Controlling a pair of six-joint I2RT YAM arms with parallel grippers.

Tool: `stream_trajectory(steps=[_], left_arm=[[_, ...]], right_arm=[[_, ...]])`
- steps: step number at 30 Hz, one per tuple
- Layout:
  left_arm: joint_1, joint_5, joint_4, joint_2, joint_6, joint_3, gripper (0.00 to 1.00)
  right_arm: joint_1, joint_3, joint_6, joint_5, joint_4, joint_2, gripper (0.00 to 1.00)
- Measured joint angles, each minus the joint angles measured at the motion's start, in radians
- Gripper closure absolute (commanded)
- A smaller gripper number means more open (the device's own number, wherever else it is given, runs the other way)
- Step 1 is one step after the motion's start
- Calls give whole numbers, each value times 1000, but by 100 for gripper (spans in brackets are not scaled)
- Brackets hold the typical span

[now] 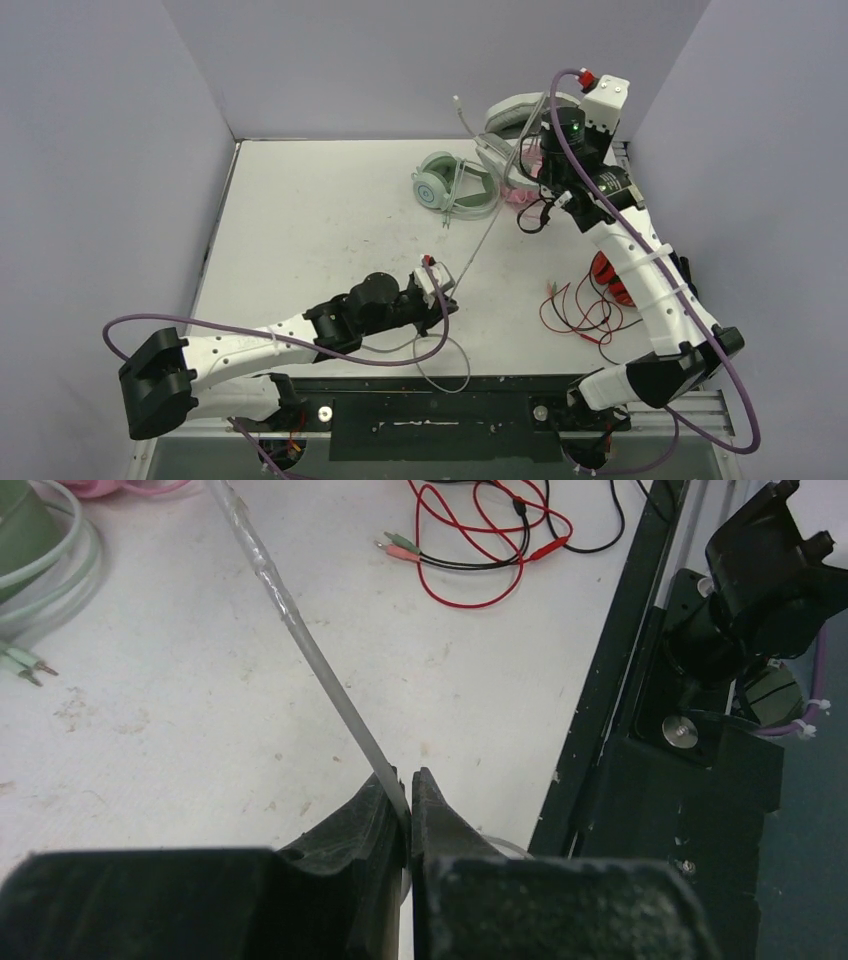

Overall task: Wrap the headphones
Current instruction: Wrap the headphones cable around the headphones.

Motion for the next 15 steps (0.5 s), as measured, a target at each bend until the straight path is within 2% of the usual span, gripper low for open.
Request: stream_trajectory(steps=[6, 10, 15], left_arm=[[-13, -58, -243, -74, 93, 98, 100], [-16, -108, -416, -92, 179, 186, 100], [-7, -165, -540, -95, 285, 282, 100]], right_arm=[[-51, -165, 72, -49, -13, 14, 100], [-50, -282, 112, -69, -13, 24, 100], [-9, -432, 138, -79, -9, 31, 100]])
